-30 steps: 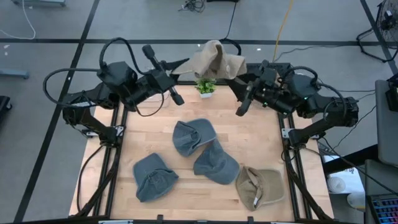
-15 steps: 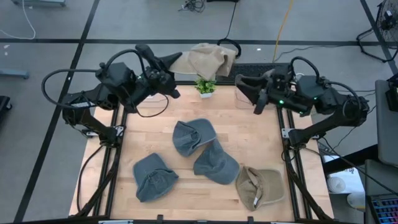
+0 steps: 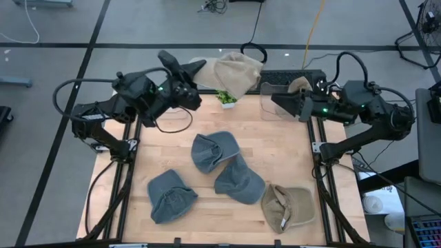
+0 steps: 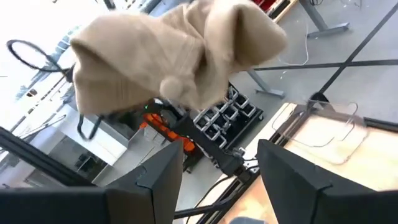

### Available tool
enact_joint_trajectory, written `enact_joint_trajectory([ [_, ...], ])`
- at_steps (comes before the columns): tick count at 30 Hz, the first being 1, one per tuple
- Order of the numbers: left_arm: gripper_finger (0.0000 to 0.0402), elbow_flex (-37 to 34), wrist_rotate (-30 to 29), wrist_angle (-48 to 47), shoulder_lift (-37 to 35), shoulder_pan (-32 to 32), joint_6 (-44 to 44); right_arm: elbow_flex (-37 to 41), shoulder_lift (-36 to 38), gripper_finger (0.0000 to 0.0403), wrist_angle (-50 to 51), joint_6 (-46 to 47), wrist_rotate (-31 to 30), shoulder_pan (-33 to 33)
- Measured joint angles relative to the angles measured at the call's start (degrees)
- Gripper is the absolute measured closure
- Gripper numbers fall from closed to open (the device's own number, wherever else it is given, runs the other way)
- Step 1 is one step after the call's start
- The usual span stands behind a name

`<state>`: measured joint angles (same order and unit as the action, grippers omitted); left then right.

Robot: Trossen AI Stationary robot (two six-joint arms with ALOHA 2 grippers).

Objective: Pick & Place hat
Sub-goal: Put the top brown cap into the right transparent bin

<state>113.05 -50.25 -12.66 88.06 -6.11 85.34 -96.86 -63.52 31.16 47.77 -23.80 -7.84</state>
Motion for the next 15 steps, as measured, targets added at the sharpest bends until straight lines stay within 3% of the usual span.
enact_joint_trajectory([
  [3, 0.0392, -0.02, -0.79, -0.09, 0.97, -0.61, 4.22, 0.0, -0.54, 0.0206, -0.06, 3.11, -0.76, 0.37],
  [9, 0.0392, -0.04, -1.97, 9.64, 3.61, -1.57, 12.23, 0.07, -1.25, 0.0206, 0.55, 18.19, -1.38, 2.56],
  [15, 0.0392, -0.02, -2.81, 16.08, 5.85, -2.27, 17.17, 0.07, -0.41, 0.0206, 1.49, 30.76, 3.68, 5.22],
])
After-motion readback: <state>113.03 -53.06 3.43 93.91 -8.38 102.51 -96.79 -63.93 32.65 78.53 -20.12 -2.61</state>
